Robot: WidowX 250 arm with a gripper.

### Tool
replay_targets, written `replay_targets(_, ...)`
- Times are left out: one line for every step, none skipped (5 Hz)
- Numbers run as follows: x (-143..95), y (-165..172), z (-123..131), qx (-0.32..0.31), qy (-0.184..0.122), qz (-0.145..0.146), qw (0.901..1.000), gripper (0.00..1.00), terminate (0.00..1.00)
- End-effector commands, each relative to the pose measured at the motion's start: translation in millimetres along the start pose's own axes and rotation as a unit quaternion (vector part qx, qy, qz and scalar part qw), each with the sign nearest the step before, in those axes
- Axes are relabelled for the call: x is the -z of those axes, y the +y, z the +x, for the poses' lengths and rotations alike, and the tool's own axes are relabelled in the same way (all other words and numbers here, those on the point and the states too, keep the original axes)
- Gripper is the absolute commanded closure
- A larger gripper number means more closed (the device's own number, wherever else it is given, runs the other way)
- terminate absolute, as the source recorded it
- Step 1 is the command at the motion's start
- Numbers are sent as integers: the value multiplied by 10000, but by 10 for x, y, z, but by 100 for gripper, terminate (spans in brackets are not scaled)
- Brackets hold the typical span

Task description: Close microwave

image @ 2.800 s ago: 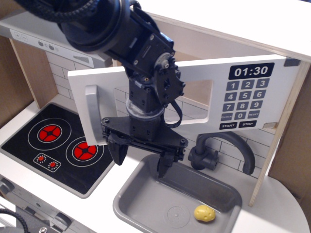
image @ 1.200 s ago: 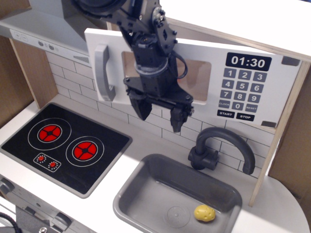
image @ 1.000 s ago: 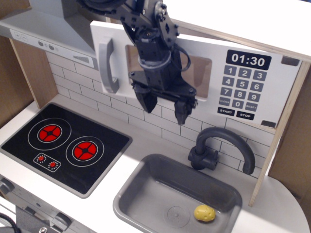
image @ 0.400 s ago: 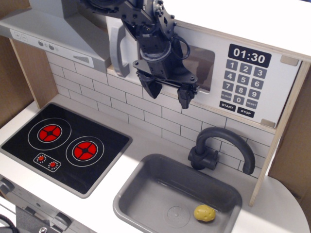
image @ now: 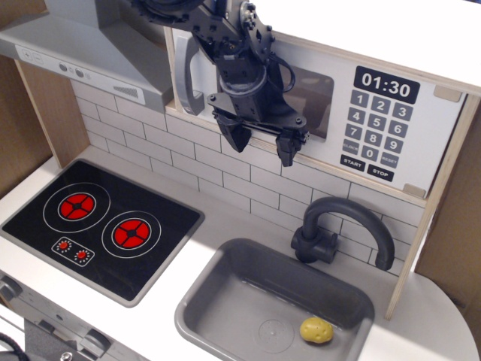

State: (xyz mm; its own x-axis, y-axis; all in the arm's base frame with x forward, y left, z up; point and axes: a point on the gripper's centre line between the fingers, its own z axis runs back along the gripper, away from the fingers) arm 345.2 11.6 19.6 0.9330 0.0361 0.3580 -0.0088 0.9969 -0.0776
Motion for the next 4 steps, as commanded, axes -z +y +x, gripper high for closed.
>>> replay_targets(-327, 47, -106, -130, 131, 111, 9998, 0, 0)
replay_targets(-387, 82, -328, -362, 696, 135, 9968, 0, 0)
replay_targets(-387, 82, -328, -362, 696, 135, 9968, 0, 0)
replay_targets(-387, 82, -328, -362, 696, 135, 9968, 0, 100)
